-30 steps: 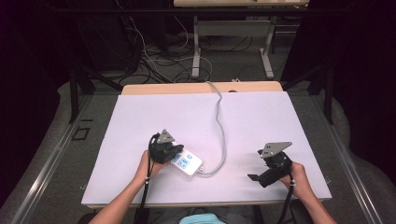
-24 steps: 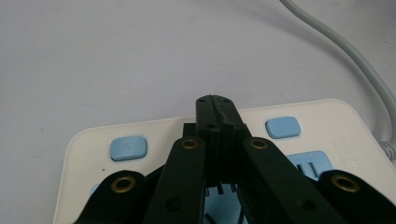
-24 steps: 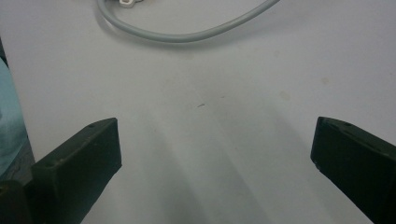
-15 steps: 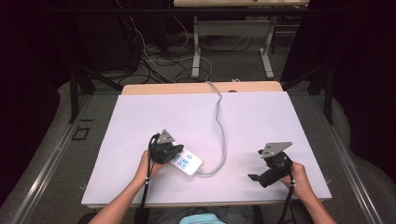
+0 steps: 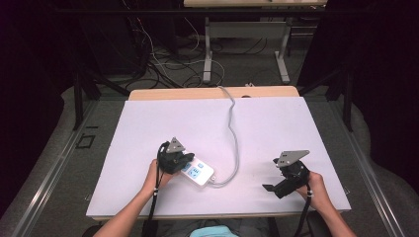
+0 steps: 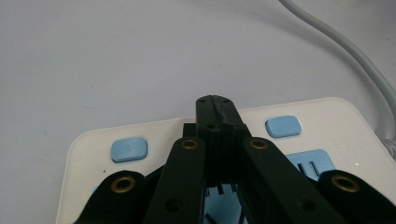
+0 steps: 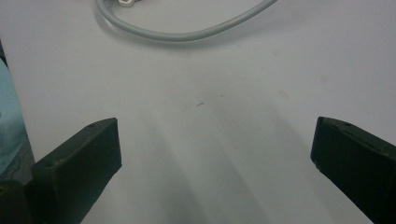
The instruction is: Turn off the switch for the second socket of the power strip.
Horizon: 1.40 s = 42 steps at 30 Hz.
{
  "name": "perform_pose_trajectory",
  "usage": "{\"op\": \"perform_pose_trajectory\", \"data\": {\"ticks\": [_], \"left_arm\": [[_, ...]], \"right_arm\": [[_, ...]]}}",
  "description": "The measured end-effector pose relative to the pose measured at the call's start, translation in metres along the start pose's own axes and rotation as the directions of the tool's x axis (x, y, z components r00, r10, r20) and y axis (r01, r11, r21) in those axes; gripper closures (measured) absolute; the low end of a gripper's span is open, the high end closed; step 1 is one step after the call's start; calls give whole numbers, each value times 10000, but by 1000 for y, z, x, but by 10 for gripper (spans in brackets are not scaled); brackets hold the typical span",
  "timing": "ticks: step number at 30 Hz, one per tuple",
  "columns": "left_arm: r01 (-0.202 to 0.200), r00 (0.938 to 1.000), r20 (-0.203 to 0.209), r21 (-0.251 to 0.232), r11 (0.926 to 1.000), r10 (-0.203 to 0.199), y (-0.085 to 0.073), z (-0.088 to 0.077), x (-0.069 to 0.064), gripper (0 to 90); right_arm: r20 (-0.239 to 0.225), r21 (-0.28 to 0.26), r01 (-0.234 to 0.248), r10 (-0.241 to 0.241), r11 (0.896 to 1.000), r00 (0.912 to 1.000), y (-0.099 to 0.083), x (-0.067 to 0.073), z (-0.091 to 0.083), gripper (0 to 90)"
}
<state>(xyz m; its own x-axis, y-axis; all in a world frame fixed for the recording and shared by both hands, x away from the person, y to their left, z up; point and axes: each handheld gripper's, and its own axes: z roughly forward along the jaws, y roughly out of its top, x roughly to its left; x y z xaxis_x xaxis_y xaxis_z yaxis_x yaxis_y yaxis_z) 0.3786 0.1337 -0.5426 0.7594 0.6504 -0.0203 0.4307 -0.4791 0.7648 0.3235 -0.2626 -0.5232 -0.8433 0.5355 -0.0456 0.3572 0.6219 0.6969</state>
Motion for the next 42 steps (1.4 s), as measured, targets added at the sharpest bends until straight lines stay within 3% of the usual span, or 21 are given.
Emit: {"op": "perform_pose_trajectory", "data": {"ticks": [11, 14, 33, 40, 42], "left_arm": [[-415, 9990, -158, 267, 9988, 419, 3, -1, -3, 900], [-421, 9989, -230, -2, 9991, 420, 4, -2, -3, 900], [-425, 9987, -293, 79, 9991, 427, 4, -2, -5, 900], [-417, 9988, -251, 100, 9991, 420, 4, -3, -4, 900], [-405, 9988, -259, 122, 9991, 409, 4, -3, -3, 900]], "right_arm": [[-26, 9, -34, 34, 10000, 10000, 0, 0, 0, 13], [14, -99, 36, -36, 9999, 10000, 0, 0, 0, 13], [-110, 7, 80, -80, 10000, 9999, 0, 0, -1, 13], [-63, -327, 75, -77, 9994, 10000, -2, -1, 1, 14], [-83, -106, 72, -73, 9999, 9999, -1, -2, 0, 13]]}}
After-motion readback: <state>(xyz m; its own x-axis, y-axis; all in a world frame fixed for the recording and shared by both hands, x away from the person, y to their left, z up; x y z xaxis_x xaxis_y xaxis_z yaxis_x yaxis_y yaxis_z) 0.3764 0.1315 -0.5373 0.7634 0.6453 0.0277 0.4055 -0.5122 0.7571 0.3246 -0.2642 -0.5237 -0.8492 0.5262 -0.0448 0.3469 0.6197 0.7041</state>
